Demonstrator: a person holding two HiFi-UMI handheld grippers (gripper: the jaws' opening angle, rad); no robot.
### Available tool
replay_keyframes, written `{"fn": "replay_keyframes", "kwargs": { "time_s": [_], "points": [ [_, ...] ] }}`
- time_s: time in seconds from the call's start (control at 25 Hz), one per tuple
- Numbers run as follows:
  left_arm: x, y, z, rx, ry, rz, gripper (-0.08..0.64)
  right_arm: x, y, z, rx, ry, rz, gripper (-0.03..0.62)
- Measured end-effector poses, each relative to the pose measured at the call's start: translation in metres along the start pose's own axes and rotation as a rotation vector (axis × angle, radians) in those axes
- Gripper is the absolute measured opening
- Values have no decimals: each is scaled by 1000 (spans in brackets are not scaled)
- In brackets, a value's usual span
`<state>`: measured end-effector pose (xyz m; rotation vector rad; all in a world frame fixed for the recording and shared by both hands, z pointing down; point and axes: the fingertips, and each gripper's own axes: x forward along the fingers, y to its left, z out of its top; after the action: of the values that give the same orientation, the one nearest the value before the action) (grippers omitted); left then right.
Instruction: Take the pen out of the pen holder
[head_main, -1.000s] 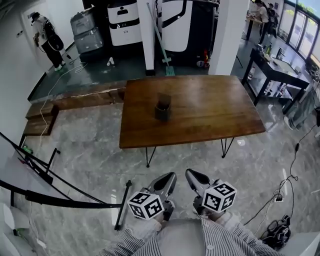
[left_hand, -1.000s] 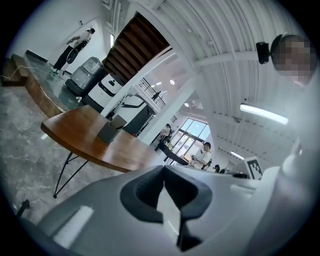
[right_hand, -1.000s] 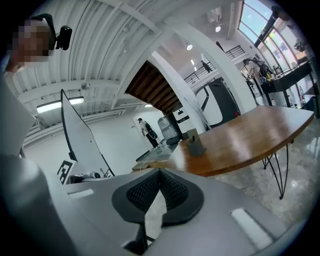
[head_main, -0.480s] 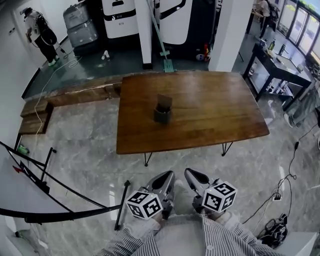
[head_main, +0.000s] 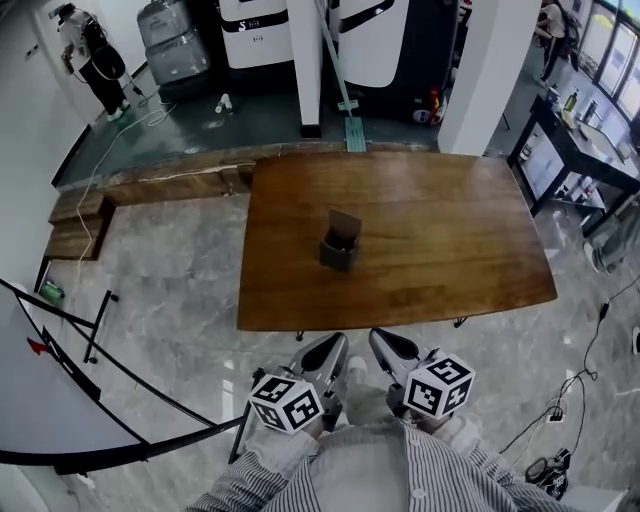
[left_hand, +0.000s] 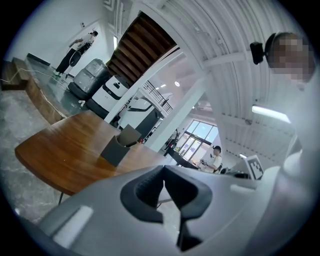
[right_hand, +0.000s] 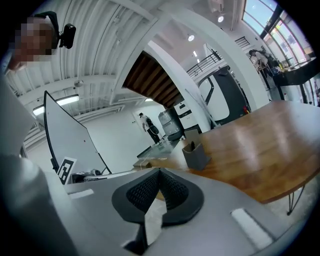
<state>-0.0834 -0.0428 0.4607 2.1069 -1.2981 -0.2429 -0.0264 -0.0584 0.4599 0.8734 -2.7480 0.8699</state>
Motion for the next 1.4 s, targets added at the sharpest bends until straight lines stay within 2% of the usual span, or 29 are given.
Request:
{"fn": "replay_keyframes", "kwargs": {
  "time_s": [0.24, 0.44, 0.6, 0.84, 1.4],
  "points": [
    [45, 15, 28, 3, -31, -20, 8, 35, -32, 31, -13, 35, 42, -2],
    [75, 27, 50, 18, -74, -8, 8, 59, -56, 53, -20, 54, 82, -2],
    [94, 37, 57, 16, -74, 23, 8, 74, -73, 68, -19, 64, 105, -2],
    [107, 52, 49, -36, -55, 74, 8, 87, -89, 61, 2, 106, 119, -2],
    [124, 67, 57, 20, 14, 78, 8, 100, -105, 69, 60, 94, 67, -2]
  ]
}}
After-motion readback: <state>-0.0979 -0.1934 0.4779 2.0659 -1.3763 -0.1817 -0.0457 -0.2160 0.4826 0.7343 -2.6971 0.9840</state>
